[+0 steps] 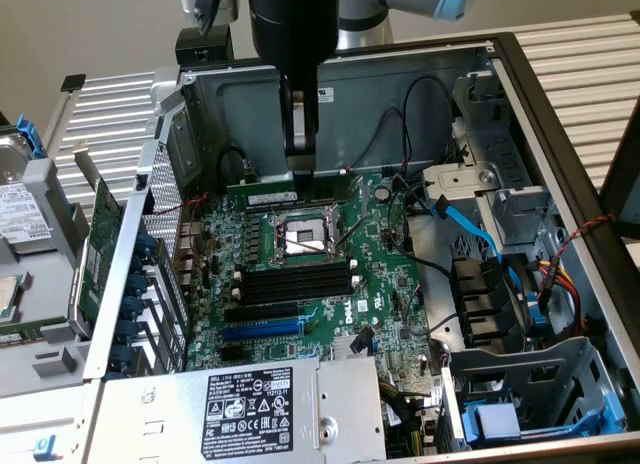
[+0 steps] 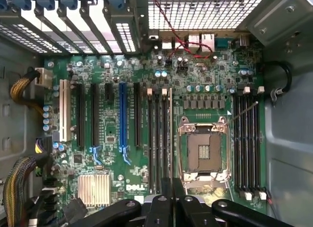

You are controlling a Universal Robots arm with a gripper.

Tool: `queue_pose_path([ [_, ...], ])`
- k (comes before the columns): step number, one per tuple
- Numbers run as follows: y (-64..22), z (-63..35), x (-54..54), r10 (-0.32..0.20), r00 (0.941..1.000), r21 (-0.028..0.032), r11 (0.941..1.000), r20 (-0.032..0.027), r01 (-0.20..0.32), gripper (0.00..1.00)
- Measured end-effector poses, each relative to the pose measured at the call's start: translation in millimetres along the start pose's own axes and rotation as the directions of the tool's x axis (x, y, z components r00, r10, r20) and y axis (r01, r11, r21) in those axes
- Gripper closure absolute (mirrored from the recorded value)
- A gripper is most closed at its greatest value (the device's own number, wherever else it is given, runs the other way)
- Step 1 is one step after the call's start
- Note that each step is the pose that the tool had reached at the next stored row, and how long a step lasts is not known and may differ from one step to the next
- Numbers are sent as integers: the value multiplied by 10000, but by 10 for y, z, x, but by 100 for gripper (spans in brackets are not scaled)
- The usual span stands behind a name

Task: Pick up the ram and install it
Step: 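Insert the ram into the slot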

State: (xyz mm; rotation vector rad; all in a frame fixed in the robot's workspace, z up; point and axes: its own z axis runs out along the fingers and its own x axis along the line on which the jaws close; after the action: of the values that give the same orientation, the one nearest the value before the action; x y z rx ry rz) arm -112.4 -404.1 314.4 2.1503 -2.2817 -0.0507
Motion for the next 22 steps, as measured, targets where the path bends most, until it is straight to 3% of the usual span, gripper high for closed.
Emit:
queue_pose_path([
  [11,7,194,15,-1,10000,-1,10000,1,1,88],
  [22,1,319,87,1,10000,-1,10000,4,-1,88],
])
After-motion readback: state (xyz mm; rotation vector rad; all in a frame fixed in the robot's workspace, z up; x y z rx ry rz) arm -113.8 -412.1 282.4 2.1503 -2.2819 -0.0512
